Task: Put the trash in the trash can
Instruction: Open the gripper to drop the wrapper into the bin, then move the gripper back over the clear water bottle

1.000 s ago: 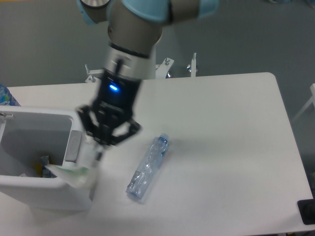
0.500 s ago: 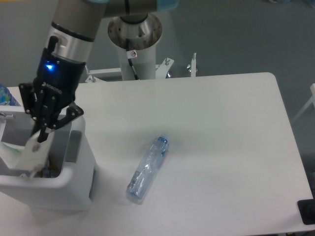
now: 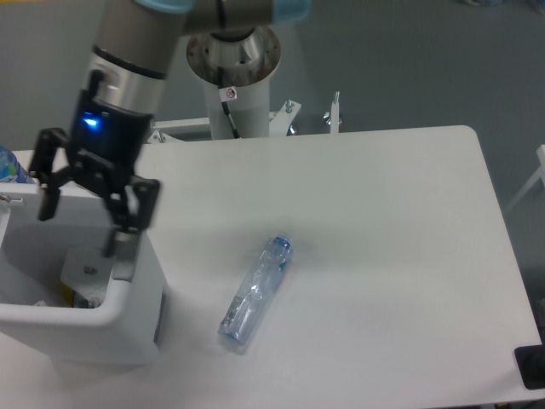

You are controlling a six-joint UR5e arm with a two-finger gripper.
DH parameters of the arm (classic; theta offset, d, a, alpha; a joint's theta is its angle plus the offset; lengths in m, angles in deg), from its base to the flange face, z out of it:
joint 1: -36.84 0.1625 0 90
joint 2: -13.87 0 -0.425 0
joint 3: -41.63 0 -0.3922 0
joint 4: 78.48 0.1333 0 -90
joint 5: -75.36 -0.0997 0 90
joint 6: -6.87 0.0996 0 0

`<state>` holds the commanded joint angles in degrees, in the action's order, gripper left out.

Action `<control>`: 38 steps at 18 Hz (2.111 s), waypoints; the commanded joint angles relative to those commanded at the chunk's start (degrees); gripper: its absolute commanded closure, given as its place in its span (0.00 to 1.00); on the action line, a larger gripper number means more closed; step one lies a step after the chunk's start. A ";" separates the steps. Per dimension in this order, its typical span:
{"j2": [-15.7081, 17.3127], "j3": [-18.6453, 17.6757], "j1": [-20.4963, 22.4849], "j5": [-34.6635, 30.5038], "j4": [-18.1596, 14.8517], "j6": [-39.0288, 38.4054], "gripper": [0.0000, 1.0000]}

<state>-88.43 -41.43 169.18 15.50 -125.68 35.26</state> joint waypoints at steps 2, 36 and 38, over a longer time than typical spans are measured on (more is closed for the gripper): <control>-1.32 0.53 2.29 -0.09 0.00 0.09 0.00; -24.26 6.42 -1.83 -21.27 -21.97 8.17 0.00; -25.14 6.51 -2.01 -22.76 -21.89 8.35 0.00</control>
<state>-113.57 -34.92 167.18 -7.25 -147.56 43.61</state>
